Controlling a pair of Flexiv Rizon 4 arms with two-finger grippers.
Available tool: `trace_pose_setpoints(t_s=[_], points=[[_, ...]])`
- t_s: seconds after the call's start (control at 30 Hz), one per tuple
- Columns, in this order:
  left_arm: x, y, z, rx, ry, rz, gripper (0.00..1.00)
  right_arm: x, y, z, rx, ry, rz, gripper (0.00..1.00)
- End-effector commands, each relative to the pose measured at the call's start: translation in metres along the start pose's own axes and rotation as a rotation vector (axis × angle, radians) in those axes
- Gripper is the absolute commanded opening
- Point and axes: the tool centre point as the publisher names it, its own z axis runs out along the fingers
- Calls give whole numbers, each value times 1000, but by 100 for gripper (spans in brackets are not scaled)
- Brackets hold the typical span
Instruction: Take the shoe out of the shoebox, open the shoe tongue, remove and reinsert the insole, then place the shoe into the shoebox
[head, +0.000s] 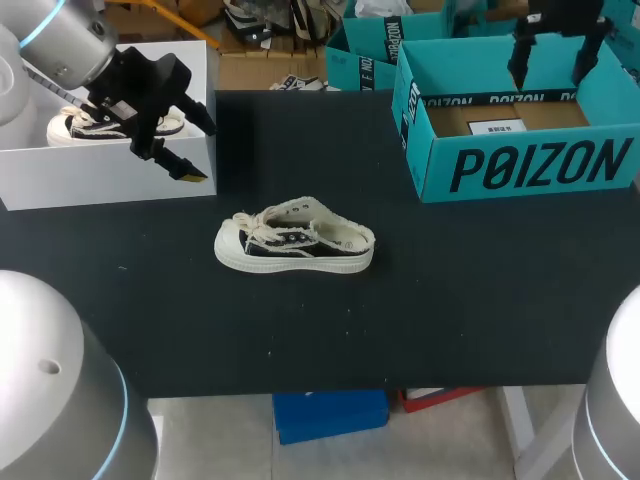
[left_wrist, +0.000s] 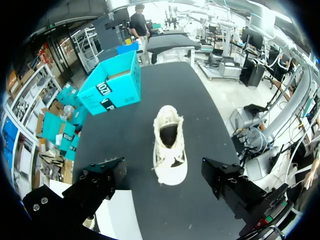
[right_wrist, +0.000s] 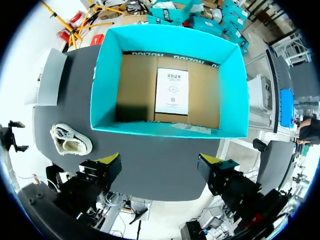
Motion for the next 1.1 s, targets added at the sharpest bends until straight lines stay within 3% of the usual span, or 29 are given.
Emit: trace_pose_setpoints(t_s=[0.03, 0.2, 0.33, 0.43, 1.1], points=[[1, 1, 1, 1, -4, 3, 100, 36, -68, -11, -167, -104, -313, 100], [1, 1, 1, 1, -4, 3, 100, 60, -106, -10, -285, -63, -511, 100], [1, 1, 1, 1, -4, 3, 100, 85, -131, -5, -406, -19, -762, 100], [1, 1, 1, 1, -4, 3, 100, 103, -144, -3, -435, 28, -879, 100], [1, 1, 1, 1, -4, 3, 100, 103, -144, -3, -435, 28, -879, 100]])
